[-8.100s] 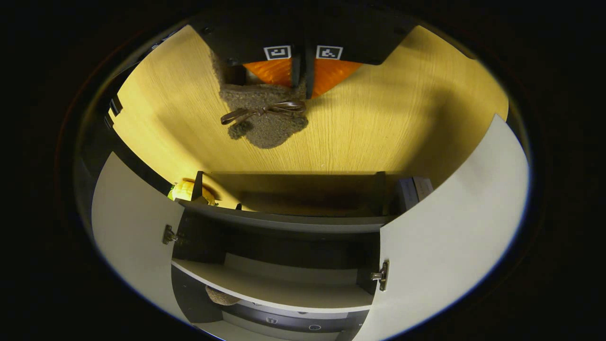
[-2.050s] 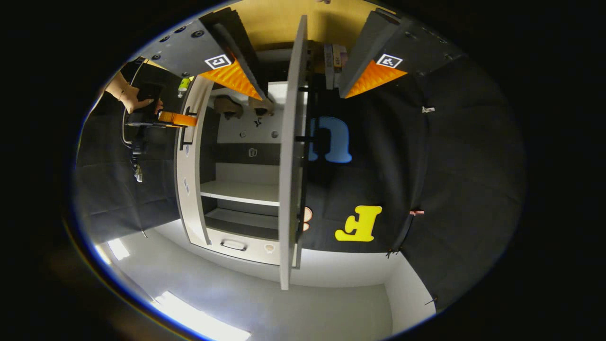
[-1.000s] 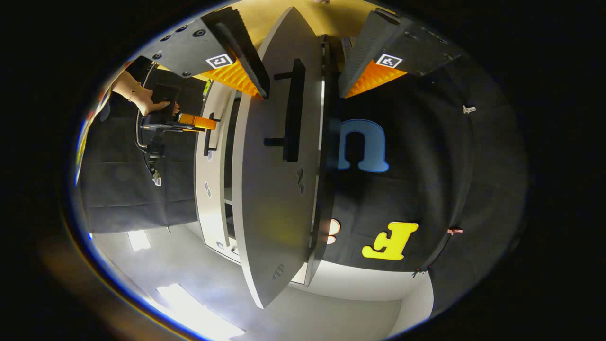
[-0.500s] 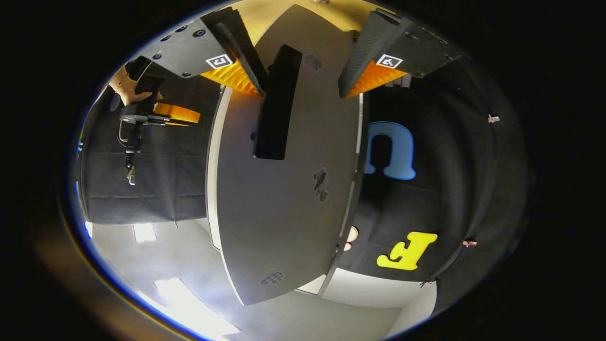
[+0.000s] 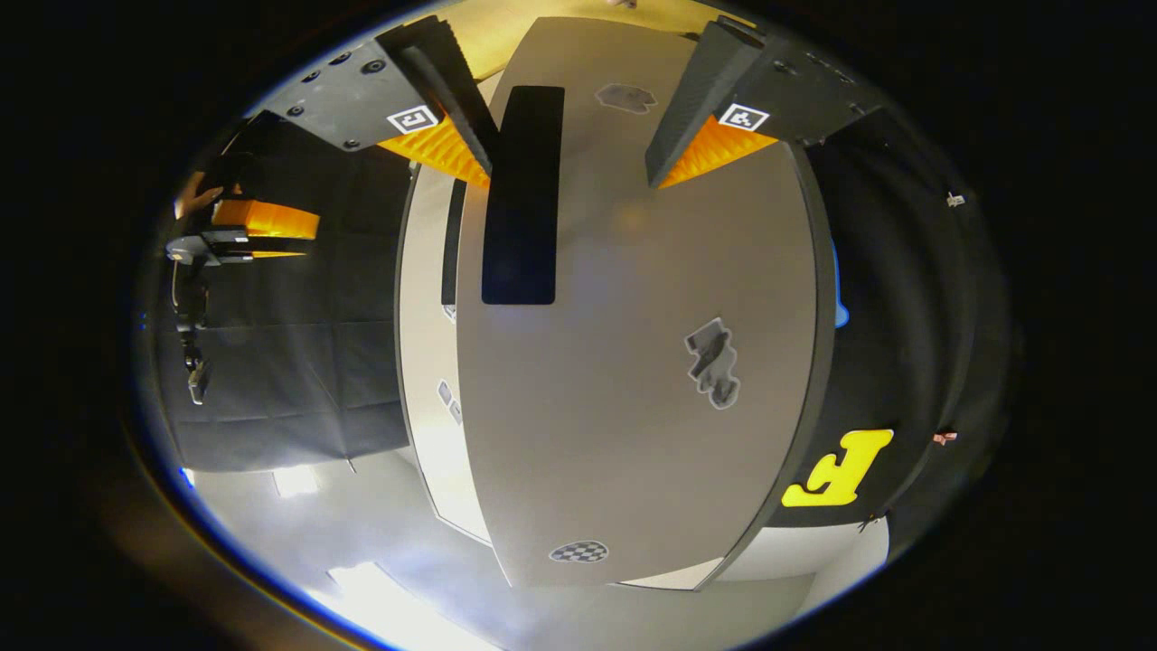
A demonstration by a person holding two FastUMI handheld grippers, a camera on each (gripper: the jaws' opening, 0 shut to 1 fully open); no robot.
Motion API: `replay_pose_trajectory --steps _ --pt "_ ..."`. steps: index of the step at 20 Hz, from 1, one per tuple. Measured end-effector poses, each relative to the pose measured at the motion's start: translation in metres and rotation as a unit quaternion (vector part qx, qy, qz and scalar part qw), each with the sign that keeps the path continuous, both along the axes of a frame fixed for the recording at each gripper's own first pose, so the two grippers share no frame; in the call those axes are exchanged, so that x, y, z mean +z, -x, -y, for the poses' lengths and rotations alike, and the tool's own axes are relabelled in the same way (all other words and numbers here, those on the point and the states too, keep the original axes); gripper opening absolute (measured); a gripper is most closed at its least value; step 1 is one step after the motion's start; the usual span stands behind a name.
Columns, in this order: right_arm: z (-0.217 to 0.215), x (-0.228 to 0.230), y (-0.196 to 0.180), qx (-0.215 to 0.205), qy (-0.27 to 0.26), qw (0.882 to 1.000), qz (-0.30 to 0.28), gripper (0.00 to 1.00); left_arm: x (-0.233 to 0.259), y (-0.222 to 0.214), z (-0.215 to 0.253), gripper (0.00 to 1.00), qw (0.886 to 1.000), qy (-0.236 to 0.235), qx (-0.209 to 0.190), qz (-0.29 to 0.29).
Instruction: Grab one shoe with the right hand and put it into the shoe cabinet, grab the other shoe with the left hand and put it into the shoe cabinet; then close the right door with the right hand and the left door with the left hand.
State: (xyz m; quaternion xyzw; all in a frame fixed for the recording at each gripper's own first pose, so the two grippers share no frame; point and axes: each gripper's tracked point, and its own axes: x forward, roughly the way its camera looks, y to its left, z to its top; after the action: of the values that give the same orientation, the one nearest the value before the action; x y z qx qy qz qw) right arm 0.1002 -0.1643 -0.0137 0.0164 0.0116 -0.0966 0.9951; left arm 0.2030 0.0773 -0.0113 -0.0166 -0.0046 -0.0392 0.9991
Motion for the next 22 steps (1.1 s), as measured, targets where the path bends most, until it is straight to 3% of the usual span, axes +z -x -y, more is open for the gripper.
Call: replay_pose_trajectory --steps 5,16,22 --pt "0.014 -0.003 0.004 0.002 -0.014 1.0 -0.007 0.99 -0.002 -0.008 0.002 0.91 1.0 0.023 0.018 0.0" --pt "0.012 -0.013 0.014 0.033 -0.022 0.999 -0.025 1.0 0.004 -0.02 -0.005 0.94 0.993 0.008 0.114 -0.001" --pt "0.01 -0.003 0.027 0.043 -0.037 0.998 -0.012 1.0 0.003 -0.016 -0.003 0.94 0.99 0.004 0.143 -0.001"
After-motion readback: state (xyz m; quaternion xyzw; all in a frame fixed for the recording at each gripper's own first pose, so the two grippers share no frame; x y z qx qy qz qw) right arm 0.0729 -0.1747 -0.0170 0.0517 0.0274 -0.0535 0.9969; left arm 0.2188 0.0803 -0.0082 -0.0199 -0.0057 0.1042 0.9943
